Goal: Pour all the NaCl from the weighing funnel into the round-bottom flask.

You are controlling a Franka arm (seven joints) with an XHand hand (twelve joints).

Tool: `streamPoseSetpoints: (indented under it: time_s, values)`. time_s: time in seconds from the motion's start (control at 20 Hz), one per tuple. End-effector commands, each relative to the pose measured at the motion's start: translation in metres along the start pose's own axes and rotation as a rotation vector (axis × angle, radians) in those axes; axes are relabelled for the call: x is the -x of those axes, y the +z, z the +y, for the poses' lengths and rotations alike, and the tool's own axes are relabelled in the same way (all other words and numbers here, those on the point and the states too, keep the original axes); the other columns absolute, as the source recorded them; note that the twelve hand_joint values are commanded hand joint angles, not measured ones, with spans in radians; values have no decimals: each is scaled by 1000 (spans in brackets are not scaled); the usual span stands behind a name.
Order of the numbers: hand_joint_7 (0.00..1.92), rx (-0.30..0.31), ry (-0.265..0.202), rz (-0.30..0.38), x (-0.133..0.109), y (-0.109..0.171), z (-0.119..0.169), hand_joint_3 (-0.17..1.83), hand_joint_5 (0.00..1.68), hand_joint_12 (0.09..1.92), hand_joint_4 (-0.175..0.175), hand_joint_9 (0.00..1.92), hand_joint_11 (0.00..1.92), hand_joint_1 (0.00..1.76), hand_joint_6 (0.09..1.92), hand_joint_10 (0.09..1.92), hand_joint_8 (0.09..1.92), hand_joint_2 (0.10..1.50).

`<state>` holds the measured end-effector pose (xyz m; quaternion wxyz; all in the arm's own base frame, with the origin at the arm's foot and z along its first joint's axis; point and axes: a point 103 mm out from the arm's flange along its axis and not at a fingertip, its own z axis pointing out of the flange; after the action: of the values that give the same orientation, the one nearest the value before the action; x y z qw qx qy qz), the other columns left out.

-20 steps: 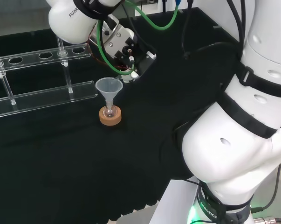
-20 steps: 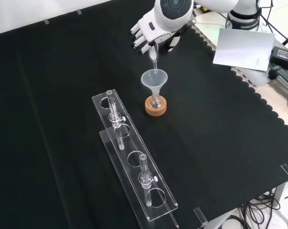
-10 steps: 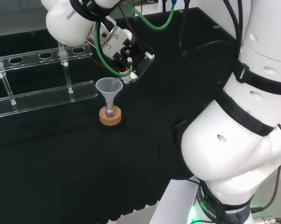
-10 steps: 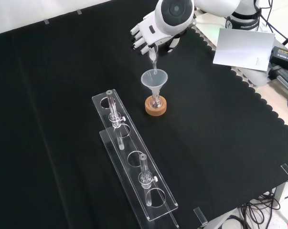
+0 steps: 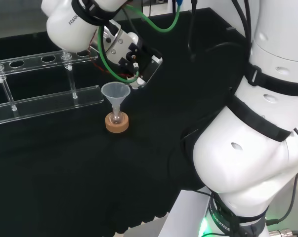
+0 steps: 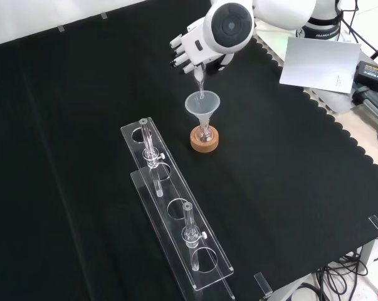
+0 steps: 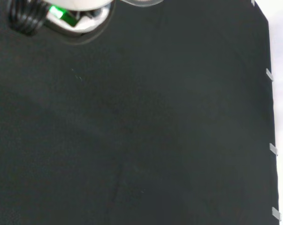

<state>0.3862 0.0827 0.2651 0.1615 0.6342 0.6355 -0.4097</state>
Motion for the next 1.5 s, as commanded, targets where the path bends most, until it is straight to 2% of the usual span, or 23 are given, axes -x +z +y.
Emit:
streamPoseSetpoints:
  time_s: [0.05, 1.5]
  values:
    - [626, 7, 13, -40, -3, -5, 0, 571, 1247, 1061, 175, 949, 793, 1111, 686, 293, 629, 711]
    - [591, -4, 42, -207, -10, -19, -1, 569, 1248, 1069, 175, 923, 780, 1110, 683, 289, 628, 712]
